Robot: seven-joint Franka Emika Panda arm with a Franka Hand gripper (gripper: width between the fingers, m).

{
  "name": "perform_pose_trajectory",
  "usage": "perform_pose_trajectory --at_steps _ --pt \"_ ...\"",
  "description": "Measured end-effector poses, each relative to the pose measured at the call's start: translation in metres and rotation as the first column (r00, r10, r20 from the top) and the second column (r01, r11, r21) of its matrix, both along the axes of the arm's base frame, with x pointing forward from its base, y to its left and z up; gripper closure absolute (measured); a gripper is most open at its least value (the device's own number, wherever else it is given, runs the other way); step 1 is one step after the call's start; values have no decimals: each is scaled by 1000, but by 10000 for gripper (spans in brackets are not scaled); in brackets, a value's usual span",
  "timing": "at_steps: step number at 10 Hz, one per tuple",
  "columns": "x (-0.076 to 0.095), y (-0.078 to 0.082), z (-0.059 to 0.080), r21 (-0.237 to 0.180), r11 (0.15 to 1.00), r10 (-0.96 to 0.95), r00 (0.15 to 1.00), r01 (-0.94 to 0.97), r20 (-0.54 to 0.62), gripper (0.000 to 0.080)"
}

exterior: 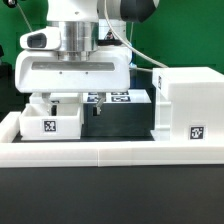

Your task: Assemble drawer

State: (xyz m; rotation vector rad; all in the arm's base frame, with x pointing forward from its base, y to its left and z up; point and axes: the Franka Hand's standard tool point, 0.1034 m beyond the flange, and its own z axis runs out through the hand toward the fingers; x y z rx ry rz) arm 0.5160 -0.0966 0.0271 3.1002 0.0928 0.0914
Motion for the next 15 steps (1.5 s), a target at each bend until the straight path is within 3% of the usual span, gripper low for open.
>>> perform_pose_trajectory --at_steps 3,7,10,11,12,13,15 --pt "-7 -8 -6 11 1000 -9 1000 10 -15 151" --pt "-12 8 -17 18 1000 9 1000 -8 -22 151" --pt "-10 9 -18 13 1000 14 1000 -13 -12 151" --pt "-10 8 -18 13 1000 13 1000 -13 -12 246" --pt "-10 8 -18 13 1000 13 1000 -13 -12 440" --pt "-10 8 -18 13 1000 13 1000 -13 -12 440" --pt "-10 8 -18 13 1000 13 1000 -13 -12 711"
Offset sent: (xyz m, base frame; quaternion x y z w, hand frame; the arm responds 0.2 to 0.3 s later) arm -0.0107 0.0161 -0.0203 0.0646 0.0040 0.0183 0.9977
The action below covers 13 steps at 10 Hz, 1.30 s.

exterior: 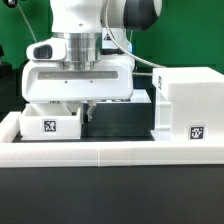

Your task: Assemble drawer

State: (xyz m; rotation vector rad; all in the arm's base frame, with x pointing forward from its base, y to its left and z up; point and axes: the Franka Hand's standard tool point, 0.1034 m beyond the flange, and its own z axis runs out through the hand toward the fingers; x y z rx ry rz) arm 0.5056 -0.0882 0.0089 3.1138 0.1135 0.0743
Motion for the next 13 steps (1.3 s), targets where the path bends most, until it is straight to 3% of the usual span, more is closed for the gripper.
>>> perform_pose_trajectory --at_steps 2,7,10,13 --pt "0 0 0 0 1000 0 1000 0 0 758" --pt "1 1 1 -3 1000 17 1000 -17 1 758" --pt "5 3 14 5 988 157 988 -156 -12 758" --pt "3 2 12 4 984 178 984 -178 -17 758"
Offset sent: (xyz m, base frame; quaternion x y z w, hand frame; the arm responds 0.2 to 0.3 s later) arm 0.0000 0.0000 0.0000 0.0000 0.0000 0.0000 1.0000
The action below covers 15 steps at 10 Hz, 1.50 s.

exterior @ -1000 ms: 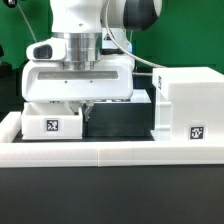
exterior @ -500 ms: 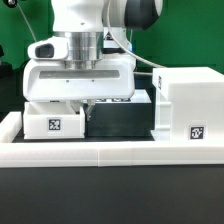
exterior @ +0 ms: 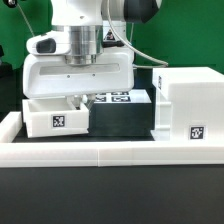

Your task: Assemble drawer

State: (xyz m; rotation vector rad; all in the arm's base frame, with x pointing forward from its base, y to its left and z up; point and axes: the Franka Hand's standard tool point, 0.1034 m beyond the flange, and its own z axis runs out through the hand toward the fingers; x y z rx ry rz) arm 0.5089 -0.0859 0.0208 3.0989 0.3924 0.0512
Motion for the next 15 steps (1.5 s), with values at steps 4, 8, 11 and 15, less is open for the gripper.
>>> perform_pose_trajectory --at_steps 4,8,11,15 --pt "-4 10 -1 -20 922 386 922 -387 -19 758" --pt "-4 8 -3 -28 800 599 800 -600 -37 758" --pt "-2 12 -1 -10 624 778 623 -781 -86 758" --pt "3 18 0 -8 427 898 425 -904 -110 758"
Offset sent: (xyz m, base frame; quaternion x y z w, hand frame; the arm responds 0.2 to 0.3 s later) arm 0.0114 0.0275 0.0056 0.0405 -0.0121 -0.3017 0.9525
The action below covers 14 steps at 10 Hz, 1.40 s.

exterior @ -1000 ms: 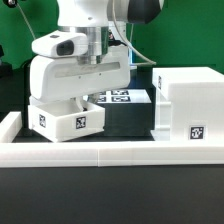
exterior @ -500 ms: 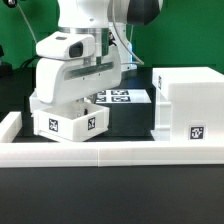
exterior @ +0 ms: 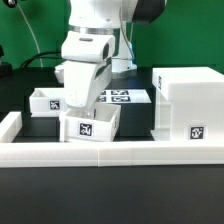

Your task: Assemble drawer

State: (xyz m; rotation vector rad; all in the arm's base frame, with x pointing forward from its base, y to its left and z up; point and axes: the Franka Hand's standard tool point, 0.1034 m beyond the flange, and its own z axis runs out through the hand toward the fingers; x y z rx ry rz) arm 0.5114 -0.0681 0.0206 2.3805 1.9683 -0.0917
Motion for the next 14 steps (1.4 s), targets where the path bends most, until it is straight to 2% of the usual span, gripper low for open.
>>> perform_pose_trajectory --at_steps 6,8,12,14 --pt "0 6 -4 2 1000 -29 998 28 49 758" --pt "0 17 -5 11 999 -48 998 47 47 758" --pt "-1 14 -7 11 999 -49 998 49 44 758" --pt "-1 26 -8 -1 1000 12 1000 -12 23 758"
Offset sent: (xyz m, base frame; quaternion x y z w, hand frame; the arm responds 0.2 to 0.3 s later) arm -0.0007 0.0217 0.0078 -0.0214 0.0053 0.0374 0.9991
